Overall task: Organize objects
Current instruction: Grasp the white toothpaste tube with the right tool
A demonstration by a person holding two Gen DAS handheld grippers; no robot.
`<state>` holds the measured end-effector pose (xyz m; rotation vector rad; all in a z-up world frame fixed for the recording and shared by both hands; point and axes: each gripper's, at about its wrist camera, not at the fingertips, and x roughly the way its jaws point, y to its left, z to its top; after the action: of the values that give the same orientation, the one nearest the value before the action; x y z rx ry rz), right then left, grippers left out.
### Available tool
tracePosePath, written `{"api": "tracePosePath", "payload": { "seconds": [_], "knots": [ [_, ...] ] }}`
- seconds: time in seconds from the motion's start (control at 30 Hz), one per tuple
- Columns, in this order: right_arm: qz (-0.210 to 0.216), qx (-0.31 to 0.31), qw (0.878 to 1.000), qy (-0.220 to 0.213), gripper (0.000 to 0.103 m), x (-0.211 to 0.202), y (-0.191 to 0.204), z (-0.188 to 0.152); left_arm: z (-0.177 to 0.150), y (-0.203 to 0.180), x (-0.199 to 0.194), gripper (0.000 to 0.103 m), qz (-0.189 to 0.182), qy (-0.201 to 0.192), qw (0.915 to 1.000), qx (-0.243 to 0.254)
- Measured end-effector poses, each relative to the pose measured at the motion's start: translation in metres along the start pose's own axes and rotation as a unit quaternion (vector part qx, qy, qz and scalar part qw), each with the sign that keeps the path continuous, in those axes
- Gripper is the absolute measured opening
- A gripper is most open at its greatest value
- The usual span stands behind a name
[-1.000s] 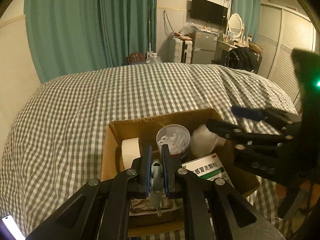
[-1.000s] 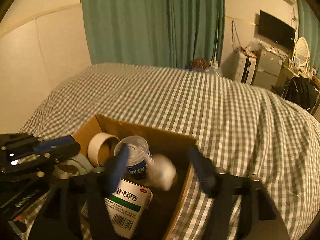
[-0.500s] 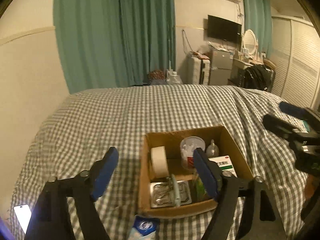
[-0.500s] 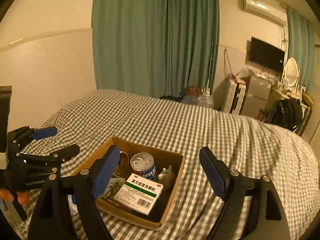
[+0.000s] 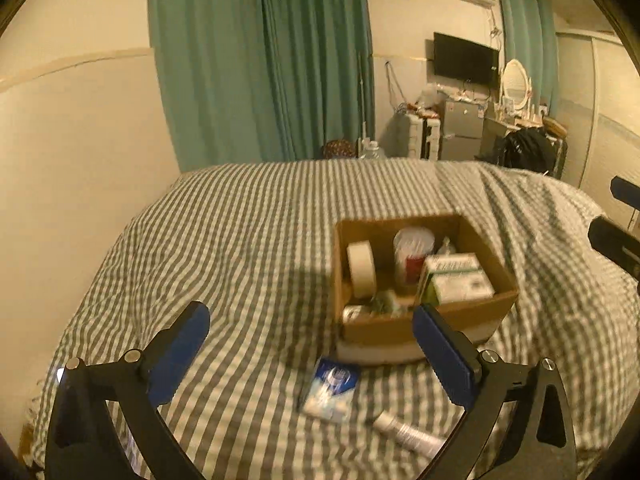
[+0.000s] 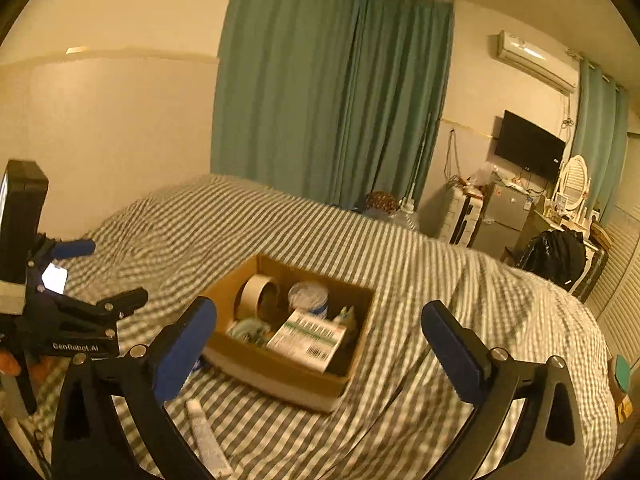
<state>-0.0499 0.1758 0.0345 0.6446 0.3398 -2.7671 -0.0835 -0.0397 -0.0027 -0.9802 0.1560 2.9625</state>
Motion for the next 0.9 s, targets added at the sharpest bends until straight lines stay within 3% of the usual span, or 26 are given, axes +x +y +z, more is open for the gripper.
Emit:
{"api": "tracePosePath", "payload": {
  "seconds": [0.2, 0.37, 0.47, 0.63, 0.8, 0.83, 0.9],
  "knots": [
    [0.011, -0.021, 0.998, 0.053, 0.103, 0.040, 0.042, -0.055, -0.054, 0.011, 0.020, 0.103, 0.014, 0.040, 0.9985, -0.034],
    [0.037, -0.012, 0.994, 0.102, 0.103, 0.073, 0.064, -0.100, -0.087, 0.011, 0.037, 0.103, 0.025, 0.072, 0.9967, -0.026],
    [0.057, -0.005, 0.988, 0.142, 0.102, 0.095, 0.070, -0.120, -0.096, 0.012, 0.041, 0.103, 0.027, 0.080, 0.9962, -0.021],
    [0.085, -0.023, 0.979, 0.184, 0.093, 0.116, 0.089, -0.139, -0.102, 0.016, 0.050, 0.103, 0.030, 0.090, 0.9953, -0.022],
    [0.120, -0.033, 0.964, 0.233, 0.062, 0.139, 0.106, -0.156, -0.106, 0.021, 0.056, 0.103, 0.026, 0.097, 0.9945, -0.029],
    [0.123, -0.035, 0.962, 0.241, 0.061, 0.142, 0.109, -0.159, -0.107, 0.022, 0.057, 0.103, 0.026, 0.098, 0.9944, -0.030],
    [0.124, -0.041, 0.960, 0.246, 0.042, 0.144, 0.111, -0.162, -0.108, 0.022, 0.058, 0.103, 0.026, 0.101, 0.9941, -0.031]
  ]
}}
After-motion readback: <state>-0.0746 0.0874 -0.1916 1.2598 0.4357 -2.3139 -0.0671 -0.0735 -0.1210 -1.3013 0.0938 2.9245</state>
